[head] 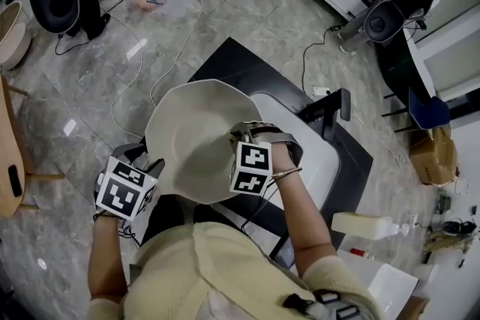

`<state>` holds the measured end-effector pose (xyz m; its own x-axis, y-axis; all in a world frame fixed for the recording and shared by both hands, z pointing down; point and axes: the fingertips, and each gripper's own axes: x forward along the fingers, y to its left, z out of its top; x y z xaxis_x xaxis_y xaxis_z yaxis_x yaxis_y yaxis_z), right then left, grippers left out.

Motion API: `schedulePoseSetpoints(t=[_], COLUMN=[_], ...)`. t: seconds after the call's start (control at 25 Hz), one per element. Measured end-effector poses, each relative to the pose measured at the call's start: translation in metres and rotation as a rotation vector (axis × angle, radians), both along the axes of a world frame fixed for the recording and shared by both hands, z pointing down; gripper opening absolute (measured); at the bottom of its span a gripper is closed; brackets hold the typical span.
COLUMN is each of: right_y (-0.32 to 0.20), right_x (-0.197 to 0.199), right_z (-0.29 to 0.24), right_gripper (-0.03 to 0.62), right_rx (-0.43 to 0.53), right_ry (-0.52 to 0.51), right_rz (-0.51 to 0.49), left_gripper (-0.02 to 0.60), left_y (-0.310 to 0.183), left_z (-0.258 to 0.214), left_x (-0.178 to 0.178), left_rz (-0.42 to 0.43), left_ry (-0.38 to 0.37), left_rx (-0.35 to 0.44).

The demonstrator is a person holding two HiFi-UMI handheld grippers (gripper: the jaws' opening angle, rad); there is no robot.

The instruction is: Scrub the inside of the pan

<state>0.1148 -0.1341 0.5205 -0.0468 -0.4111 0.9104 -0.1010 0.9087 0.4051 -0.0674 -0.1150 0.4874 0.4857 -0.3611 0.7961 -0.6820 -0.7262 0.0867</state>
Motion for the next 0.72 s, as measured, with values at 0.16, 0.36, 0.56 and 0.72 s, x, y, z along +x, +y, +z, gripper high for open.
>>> schedulePoseSetpoints(t=[0.16, 0.36, 0.56, 0.72], right_y=[-0.019, -0.044, -0.065, -0.077], right_x=[-0.001, -0.012, -0.02, -0.026], right_z=[-0.004, -0.013, -0.026, -0.037], right_gripper=[0.057, 0.057, 0.057, 0.057], right_rx=[0.111, 0.236, 0.345, 0.42], right_ry=[-0.024, -0.068, -0.117, -0.165], right_rz=[-0.008, -0.009, -0.011, -0.001], left_gripper=[0.21, 0.209, 0.209, 0.206], left_y=[-0.001, -0.001, -0.001, 0.0], left_z=[0.001, 0.001, 0.0, -0.001], left_x=[0.001, -0.001, -0.002, -0.002], left_rz=[-0.001, -0.003, -0.006, -0.008], left_ry=[0.001, 0.004, 0.017, 0.02], left_rx=[0.005, 0.008, 0.008, 0.008])
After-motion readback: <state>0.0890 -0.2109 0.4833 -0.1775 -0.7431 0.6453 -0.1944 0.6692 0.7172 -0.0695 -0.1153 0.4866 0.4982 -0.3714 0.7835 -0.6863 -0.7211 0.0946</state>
